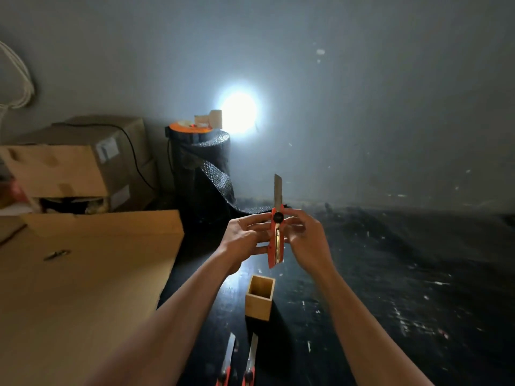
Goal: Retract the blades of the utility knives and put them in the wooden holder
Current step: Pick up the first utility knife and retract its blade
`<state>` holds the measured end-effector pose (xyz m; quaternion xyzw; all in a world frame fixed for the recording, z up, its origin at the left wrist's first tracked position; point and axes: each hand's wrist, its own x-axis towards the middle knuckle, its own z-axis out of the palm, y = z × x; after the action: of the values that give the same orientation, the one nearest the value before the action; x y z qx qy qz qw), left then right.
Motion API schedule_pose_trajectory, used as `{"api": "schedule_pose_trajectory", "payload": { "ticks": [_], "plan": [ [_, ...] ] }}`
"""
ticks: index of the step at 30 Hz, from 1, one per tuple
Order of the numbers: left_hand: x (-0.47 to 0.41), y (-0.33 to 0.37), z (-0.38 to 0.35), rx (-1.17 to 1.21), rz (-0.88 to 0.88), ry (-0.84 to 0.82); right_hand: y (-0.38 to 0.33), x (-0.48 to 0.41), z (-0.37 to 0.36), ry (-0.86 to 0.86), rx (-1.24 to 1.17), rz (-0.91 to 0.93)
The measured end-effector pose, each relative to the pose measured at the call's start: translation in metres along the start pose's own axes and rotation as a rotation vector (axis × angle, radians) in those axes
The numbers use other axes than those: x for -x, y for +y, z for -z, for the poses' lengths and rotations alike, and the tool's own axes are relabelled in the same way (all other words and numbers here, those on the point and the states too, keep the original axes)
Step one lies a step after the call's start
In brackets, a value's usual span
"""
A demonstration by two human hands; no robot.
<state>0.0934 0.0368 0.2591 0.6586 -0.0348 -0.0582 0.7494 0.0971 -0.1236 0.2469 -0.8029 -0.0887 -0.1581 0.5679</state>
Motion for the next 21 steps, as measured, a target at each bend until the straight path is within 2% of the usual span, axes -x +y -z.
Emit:
{"api": "schedule_pose_trajectory", "payload": {
  "ticks": [9,18,21],
  "plan": [
    [0.001,0.030,0.003,-0.077,-0.086,0.014,-0.034,-0.013,0.011,0.015,0.067,0.109],
    [0.002,0.037,0.011,0.108,-0.024,-0.005,-0.036,0.005,0.011,-0.017,0.069,0.110],
    [0.003,0.041,0.016,0.084,-0.017,-0.018,-0.033,0.010,0.011,-0.013,0.053,0.080]
  ]
}}
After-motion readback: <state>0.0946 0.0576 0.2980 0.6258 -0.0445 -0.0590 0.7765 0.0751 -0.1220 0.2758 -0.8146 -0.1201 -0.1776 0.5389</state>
